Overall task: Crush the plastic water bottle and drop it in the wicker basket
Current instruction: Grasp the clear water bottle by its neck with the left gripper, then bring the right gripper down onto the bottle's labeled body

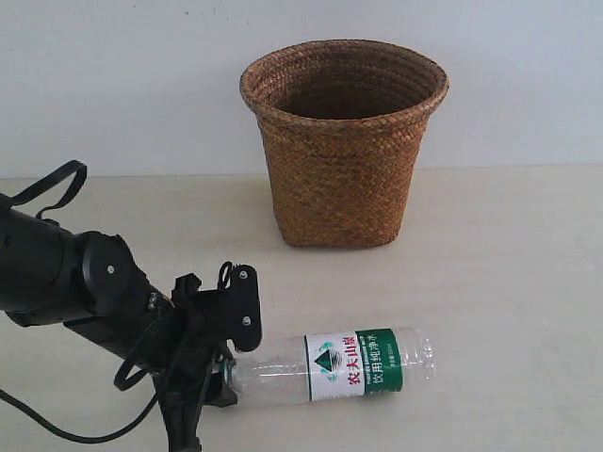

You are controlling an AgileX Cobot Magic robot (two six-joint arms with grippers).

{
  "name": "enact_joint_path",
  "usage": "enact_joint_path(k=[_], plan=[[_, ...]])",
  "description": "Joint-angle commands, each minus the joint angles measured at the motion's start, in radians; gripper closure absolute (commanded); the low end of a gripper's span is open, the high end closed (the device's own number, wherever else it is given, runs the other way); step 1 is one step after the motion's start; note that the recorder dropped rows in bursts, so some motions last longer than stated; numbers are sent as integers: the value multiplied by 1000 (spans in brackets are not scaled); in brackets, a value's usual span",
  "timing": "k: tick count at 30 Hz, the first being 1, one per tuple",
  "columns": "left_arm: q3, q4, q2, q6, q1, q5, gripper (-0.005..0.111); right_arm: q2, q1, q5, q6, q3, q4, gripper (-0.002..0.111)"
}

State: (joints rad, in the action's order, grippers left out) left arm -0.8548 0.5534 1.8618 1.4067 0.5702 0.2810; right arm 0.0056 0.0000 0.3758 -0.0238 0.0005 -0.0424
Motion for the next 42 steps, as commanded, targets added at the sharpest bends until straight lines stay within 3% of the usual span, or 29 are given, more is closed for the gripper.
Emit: enact_joint_path(k=[1, 13, 25, 32, 35, 40, 42], plan=[[-2, 11, 0, 1, 9, -31, 102, -6, 0, -5, -1, 0, -1, 108], [-2, 0, 0, 1, 9, -114, 102, -6, 0, -5, -1, 0, -1, 108], [-2, -68, 0, 1, 9, -48, 102, -6, 0, -50, -15, 0, 9, 108], [-2, -72, 0, 5, 9, -46, 103, -6, 0, -360, -13, 0, 4, 108], [-2, -72, 0, 5, 9, -46, 103, -6, 0, -583, 16, 0, -4, 108], [-2, -72, 0, 13, 9, -48, 103, -6, 0, -1004, 274, 0, -4, 108], [-2, -72, 0, 16, 9, -52, 103, 17, 0, -1063, 393, -33, -4, 108]])
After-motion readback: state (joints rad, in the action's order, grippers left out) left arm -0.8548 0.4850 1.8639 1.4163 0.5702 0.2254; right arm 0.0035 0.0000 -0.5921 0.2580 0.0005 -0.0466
